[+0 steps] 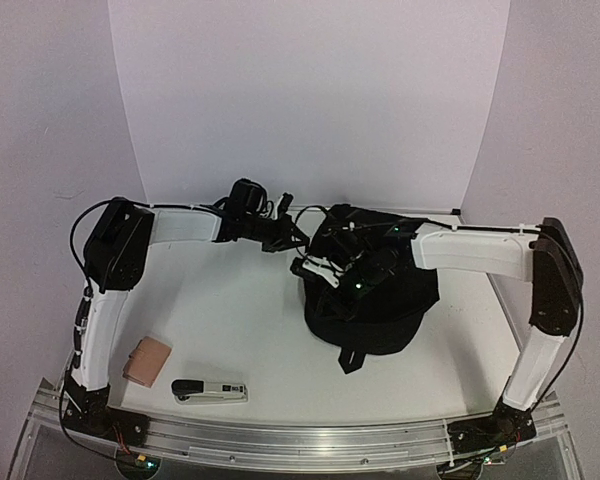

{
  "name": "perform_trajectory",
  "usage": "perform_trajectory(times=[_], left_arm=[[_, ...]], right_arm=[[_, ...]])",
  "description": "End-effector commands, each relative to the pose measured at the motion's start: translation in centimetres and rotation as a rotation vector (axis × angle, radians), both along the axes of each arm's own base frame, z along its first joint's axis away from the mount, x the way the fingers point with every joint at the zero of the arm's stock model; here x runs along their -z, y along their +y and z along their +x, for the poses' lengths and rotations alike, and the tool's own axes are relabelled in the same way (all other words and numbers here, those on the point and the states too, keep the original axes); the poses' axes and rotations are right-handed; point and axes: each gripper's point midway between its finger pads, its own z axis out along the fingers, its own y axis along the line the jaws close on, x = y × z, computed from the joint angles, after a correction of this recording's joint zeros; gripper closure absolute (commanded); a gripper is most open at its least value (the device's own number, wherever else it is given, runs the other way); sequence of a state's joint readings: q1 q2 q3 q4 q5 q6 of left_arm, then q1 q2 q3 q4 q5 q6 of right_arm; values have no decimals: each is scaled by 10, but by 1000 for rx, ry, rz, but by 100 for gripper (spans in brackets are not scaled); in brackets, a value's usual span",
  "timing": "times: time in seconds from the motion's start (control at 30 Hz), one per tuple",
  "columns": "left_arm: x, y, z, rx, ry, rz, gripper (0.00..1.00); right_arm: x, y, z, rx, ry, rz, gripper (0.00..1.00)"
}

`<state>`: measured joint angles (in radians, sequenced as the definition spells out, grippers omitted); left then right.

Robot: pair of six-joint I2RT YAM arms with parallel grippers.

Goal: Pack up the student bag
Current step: Zip the student bag at the center of the board, then adjust the student bag at the center of the board.

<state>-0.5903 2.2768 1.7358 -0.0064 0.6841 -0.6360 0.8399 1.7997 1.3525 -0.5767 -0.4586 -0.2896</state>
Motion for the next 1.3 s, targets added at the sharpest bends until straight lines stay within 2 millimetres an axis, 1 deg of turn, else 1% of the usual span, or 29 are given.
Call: perform_trajectory(times=[0.0, 0.07, 0.13, 0.17, 0.2, 0.23, 0.3, 0.37, 0.47, 0.6, 0.67, 0.77, 0.87, 0.9, 0.93, 0.97, 1.0, 1.07, 1.13, 1.17, 1.2, 1.27], left_arm=[[-46, 35, 14, -90, -105, 25, 78], [-52, 49, 4, -118, -115, 59, 57], [-54, 63, -8, -144, -117, 88, 43], [-59, 68, -13, -153, -123, 92, 39], [-59, 73, -19, -158, -121, 99, 36], [-54, 78, -27, -159, -109, 110, 32], [-53, 82, -38, -152, -91, 110, 30], [-46, 81, -51, -132, -66, 110, 28], [-35, 71, -70, -91, -52, 126, 27], [-16, 42, -101, -19, -29, 148, 25], [-1, 24, -121, 22, -9, 178, 25], [15, 9, -141, 60, 41, 160, 25], [24, -4, -155, 90, 69, 129, 29], [27, -6, -158, 99, 80, 121, 33], [30, -8, -160, 105, 92, 112, 37], [31, -8, -158, 100, 96, 104, 42], [33, -7, -156, 89, 98, 104, 48], [39, -2, -146, 58, 108, 111, 71], [40, 4, -133, 32, 127, 104, 92], [42, 10, -122, 13, 140, 98, 97], [40, 15, -112, -3, 146, 88, 99], [33, 25, -85, -35, 136, 73, 100]], right_arm=[[-54, 41, 30, 82, -38, 103, 80], [-69, 35, 53, 143, -53, 117, 67], [-84, 20, 70, 197, -51, 146, 51], [-91, 11, 75, 219, -53, 157, 44], [-96, 2, 81, 242, -57, 165, 39], [-101, -11, 91, 280, -64, 170, 34], [-107, -33, 104, 344, -82, 169, 31], [-109, -54, 119, 412, -126, 139, 29], [-99, -78, 137, 470, -205, 43, 25], [-70, -103, 156, 493, -243, -82, 23], [-55, -115, 162, 496, -229, -131, 22], [-37, -132, 166, 494, -203, -186, 21], [-18, -145, 160, 484, -161, -242, 21], [-11, -145, 153, 474, -128, -242, 22], [-4, -142, 143, 459, -80, -230, 24], [5, -137, 128, 439, -9, -203, 26], [12, -132, 115, 425, 54, -181, 27], [33, -124, 86, 396, 151, -190, 30], [48, -112, 61, 341, 185, -213, 32], [52, -105, 51, 318, 193, -213, 32], [53, -95, 40, 284, 200, -204, 32], [49, -72, 18, 206, 205, -181, 32]])
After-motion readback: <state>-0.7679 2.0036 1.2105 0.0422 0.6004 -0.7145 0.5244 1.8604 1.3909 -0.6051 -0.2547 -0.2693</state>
